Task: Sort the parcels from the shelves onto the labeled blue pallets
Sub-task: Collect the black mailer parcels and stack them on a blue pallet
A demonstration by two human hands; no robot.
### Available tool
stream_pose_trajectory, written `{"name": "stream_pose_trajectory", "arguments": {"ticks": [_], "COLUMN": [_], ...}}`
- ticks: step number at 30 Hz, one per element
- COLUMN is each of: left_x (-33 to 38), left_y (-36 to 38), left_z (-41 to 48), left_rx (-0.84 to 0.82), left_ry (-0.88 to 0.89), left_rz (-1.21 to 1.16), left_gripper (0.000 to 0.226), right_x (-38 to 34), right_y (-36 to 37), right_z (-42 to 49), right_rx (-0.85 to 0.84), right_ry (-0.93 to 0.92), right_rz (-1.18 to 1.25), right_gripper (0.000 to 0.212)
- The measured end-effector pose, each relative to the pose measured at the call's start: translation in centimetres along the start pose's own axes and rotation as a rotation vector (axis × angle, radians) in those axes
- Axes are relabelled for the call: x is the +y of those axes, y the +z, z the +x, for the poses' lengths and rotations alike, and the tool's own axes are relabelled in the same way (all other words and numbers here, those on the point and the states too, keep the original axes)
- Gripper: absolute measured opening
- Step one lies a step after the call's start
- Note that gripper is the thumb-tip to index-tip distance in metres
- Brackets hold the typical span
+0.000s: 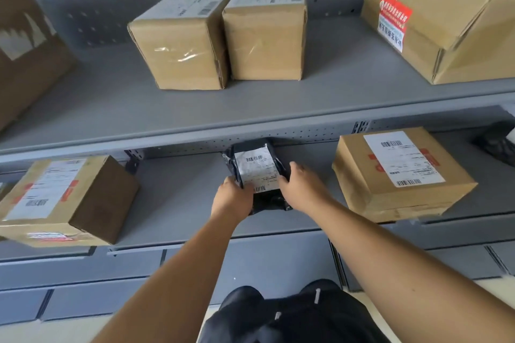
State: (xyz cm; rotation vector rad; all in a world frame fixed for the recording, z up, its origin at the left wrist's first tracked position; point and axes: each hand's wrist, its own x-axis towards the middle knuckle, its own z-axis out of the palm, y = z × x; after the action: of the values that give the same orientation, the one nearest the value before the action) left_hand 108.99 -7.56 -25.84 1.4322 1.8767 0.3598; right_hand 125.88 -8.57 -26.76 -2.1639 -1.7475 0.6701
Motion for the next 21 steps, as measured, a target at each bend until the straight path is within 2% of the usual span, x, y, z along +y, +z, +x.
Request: {"name": "stream_pose_trajectory", "arguments": {"ticks": [4,11,19,21], "left_x": [-0.6,-1.0,-1.1,-1.1], "left_y": [1.1,2.3,2.1,1.7], "left_z": [2.1,3.9,2.9,2.1], "left_rx": [0.032,0.066,0.009,0.013], "left_ry": [-0.067,-0.002,-0.113,-0.122], "left_rz": [-0.058,-0.106,-0.403,-0.447], "left_gripper": [0.044,0.022,0.013,0.012], "right_x": [0.1,0.2,0.1,-0.2], "right_y": [1.0,2.5,1.8,1.3], "right_z": [2.1,3.7,2.3,1.4], "right_rx": [-0.031,-0.056,-0.046,-0.050], "right_ry": [0.054,0.122,0.223,0.242], "right_rz": [0.050,0.208,0.376,0.429], "right_gripper": [0.046,0.028,0.017,0.022]}}
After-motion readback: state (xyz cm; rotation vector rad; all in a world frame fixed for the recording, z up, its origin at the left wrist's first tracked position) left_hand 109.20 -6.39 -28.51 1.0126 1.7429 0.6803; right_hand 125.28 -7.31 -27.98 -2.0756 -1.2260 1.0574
